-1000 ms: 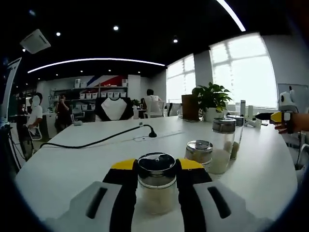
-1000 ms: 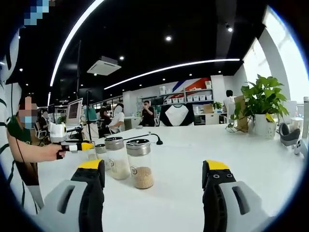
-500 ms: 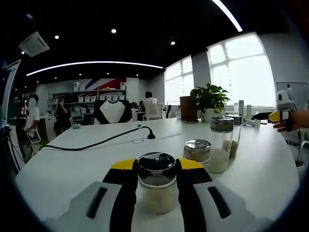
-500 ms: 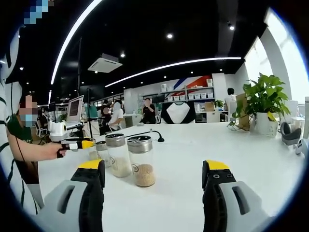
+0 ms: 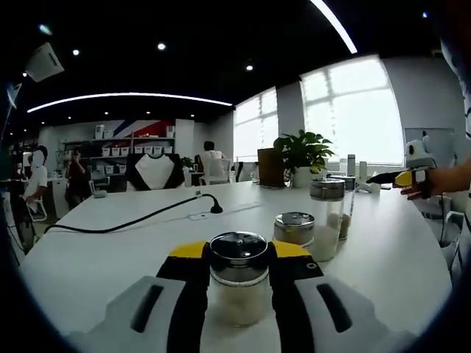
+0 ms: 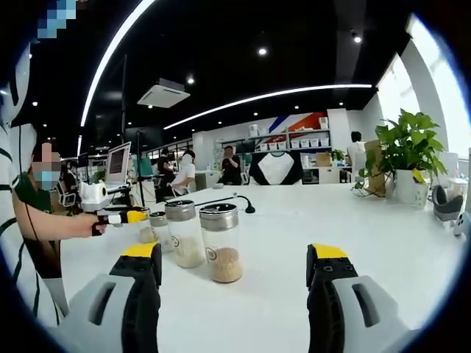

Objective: Rotate the seasoning bottle until the label or dispensing opening points toward the visible target arrow and the bottle remains upright within the marked orientation range

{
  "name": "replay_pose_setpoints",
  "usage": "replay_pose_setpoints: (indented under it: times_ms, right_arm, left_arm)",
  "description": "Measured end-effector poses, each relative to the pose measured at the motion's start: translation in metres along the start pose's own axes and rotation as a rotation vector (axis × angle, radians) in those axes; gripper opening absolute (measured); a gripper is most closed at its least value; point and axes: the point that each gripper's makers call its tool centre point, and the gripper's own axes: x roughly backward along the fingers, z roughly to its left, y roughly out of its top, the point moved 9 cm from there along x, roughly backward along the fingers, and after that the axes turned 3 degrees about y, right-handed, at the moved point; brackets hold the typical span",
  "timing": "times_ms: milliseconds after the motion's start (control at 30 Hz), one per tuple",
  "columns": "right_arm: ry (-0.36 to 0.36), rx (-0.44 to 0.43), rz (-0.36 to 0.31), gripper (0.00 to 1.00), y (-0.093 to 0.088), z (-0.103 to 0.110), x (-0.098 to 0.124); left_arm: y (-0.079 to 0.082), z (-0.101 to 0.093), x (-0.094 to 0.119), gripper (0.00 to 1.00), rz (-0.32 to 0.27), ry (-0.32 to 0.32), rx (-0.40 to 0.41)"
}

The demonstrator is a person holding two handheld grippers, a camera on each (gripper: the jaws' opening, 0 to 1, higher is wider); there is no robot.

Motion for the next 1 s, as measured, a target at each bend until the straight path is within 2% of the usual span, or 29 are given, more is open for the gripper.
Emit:
replay_pose_setpoints:
  times_ms: [67,133,467,533,567,600,633,667,700,733,867,967,1000]
  right_arm:
    - [0.002,0.003,0.003,0.82,0.0,0.0,0.0]
    - [0.002,0.002,0.005,0.82,0.0,0.0,-0.001]
    - [0.01,0.02,0.01,0.82,0.004,0.0,-0.003]
    - [0.017,0.026,0.016,0.82,0.004,0.001,-0.005]
    - [0.018,0.03,0.017,0.82,0.005,0.001,-0.006]
    - [0.017,0.03,0.017,0.82,0.005,0.001,-0.007]
    - [0.017,0.032,0.017,0.82,0.006,0.001,-0.008]
    - [0.018,0.03,0.009,0.82,0.008,0.001,-0.009]
    - [0.018,0.029,0.007,0.82,0.009,0.002,-0.01]
    - [0.017,0.03,0.005,0.82,0.009,0.002,-0.01]
    - [0.018,0.031,0.016,0.81,0.006,0.003,-0.011]
    - [0.014,0.029,0.028,0.79,0.004,0.003,-0.01]
    - [0.011,0.026,0.029,0.79,0.004,0.003,-0.01]
  left_arm:
    - [0.0,0.001,-0.001,0.32,-0.003,-0.053,0.002]
    - [0.0,0.003,-0.002,0.32,0.002,-0.078,-0.008]
    - [0.0,0.005,-0.007,0.33,0.002,-0.156,0.032]
    - [-0.001,0.002,-0.007,0.33,0.01,-0.148,0.017]
    - [-0.002,0.002,-0.005,0.34,0.026,-0.135,-0.07]
    - [-0.001,0.0,-0.005,0.36,0.018,-0.131,-0.045]
    - [-0.002,0.0,-0.005,0.42,0.037,-0.119,-0.022]
    - [0.0,-0.002,-0.004,0.48,0.039,-0.088,0.034]
    - [0.003,-0.006,-0.002,0.53,0.009,-0.078,0.056]
    - [0.003,-0.006,0.002,0.55,0.009,-0.073,0.045]
    - [-0.001,-0.006,0.011,0.49,0.001,0.064,0.042]
    - [0.002,-0.012,0.013,0.49,-0.039,0.081,0.05]
    - [0.005,-0.013,0.014,0.49,-0.054,0.104,0.045]
